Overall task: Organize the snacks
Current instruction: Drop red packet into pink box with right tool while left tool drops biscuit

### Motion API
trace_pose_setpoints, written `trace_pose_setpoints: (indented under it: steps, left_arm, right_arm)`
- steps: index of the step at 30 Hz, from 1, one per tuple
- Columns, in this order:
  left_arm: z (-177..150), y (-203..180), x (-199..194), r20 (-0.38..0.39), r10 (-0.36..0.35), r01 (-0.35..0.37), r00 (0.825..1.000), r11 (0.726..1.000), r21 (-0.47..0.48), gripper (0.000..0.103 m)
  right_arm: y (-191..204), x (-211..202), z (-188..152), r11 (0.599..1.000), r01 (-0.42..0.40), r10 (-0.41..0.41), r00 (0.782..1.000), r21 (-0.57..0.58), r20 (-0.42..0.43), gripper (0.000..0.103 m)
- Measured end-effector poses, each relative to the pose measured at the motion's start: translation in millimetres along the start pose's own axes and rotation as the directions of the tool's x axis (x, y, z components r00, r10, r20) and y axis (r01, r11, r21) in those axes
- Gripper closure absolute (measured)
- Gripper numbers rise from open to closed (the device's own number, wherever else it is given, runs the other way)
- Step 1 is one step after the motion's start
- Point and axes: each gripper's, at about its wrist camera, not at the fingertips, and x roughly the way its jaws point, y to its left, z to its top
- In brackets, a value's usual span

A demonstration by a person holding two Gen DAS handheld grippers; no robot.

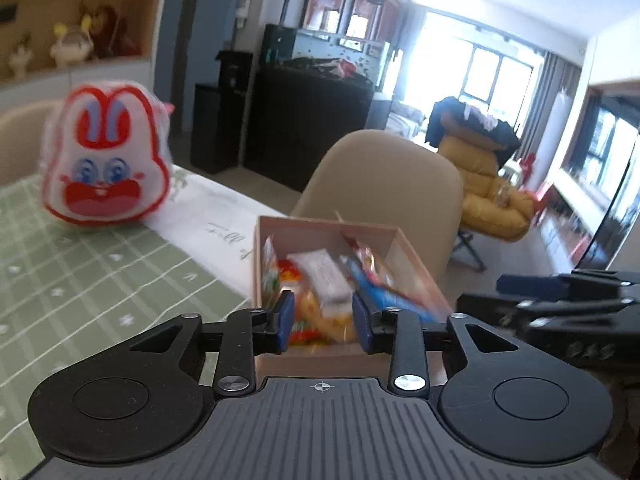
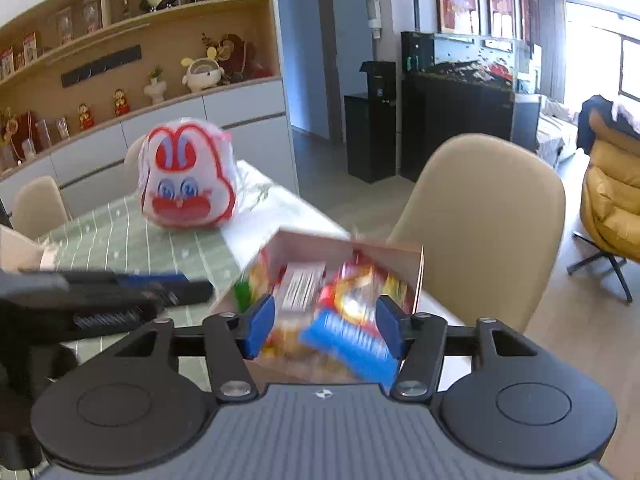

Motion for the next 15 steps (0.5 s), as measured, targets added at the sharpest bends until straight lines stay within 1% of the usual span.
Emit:
trace_pose_setpoints:
  steps: [2, 4, 5, 6, 8, 9, 10, 12, 13, 14, 15]
  left_arm:
    - [-14.2, -11.6, -22.6, 0.001, 0.012, -0.012, 1.000, 0.999, 0.036, 0.083]
    - [-27.3, -18.6, -41.9, 0.011, 0.033, -0.034, 0.999, 0.998, 0.054, 0.085]
    - [-32.7, -21.2, -51.0, 0.017, 0.058, -0.059, 0.998, 0.997, 0.054, 0.086]
    - [-37.7, -22.9, -59.3, 0.027, 0.097, -0.099, 0.995, 0.993, 0.059, 0.086]
    - [-42.6, -29.2, -65.0, 0.037, 0.180, -0.183, 0.983, 0.979, 0.090, 0.086]
    - [-43.3, -32.2, -64.9, 0.027, 0.209, -0.211, 0.978, 0.972, 0.100, 0.086]
    - [-42.2, -33.9, -63.3, 0.001, 0.210, -0.209, 0.978, 0.973, 0.099, 0.086]
    - [-37.7, -30.6, -58.3, -0.063, 0.130, -0.127, 0.990, 0.991, 0.042, 0.086]
    - [-36.3, -29.2, -57.0, -0.083, 0.098, -0.098, 0.992, 0.995, 0.007, 0.086]
    - [-34.3, -27.7, -55.9, -0.096, 0.079, -0.082, 0.992, 0.996, -0.021, 0.086]
    - [-33.5, -27.0, -55.4, -0.097, 0.078, -0.081, 0.992, 0.996, -0.026, 0.086]
  right_arm:
    - [9.1, -11.2, -21.3, 1.000, 0.006, -0.005, 1.000, 0.020, -0.020, 0.046]
    - [16.1, -21.0, -38.8, 0.999, 0.007, -0.006, 0.999, 0.041, -0.047, 0.046]
    - [19.7, -25.1, -46.2, 0.998, 0.013, -0.009, 0.998, 0.058, -0.068, 0.046]
    - [23.2, -28.3, -51.3, 0.997, 0.015, -0.009, 0.996, 0.071, -0.087, 0.046]
    - [30.2, -34.4, -57.4, 0.996, 0.017, -0.007, 0.994, 0.090, -0.105, 0.046]
    - [32.7, -36.6, -57.1, 0.995, 0.015, -0.005, 0.994, 0.095, -0.106, 0.046]
    - [35.5, -38.6, -56.4, 0.995, 0.006, 0.005, 0.994, 0.099, -0.107, 0.046]
    - [38.5, -40.3, -53.5, 0.995, -0.009, 0.020, 0.993, 0.099, -0.112, 0.046]
    - [40.0, -40.1, -52.1, 0.995, -0.014, 0.025, 0.993, 0.102, -0.115, 0.046]
    - [40.6, -39.8, -50.5, 0.994, -0.013, 0.026, 0.993, 0.104, -0.117, 0.046]
    - [41.1, -38.8, -48.2, 0.994, -0.010, 0.022, 0.993, 0.107, -0.116, 0.046]
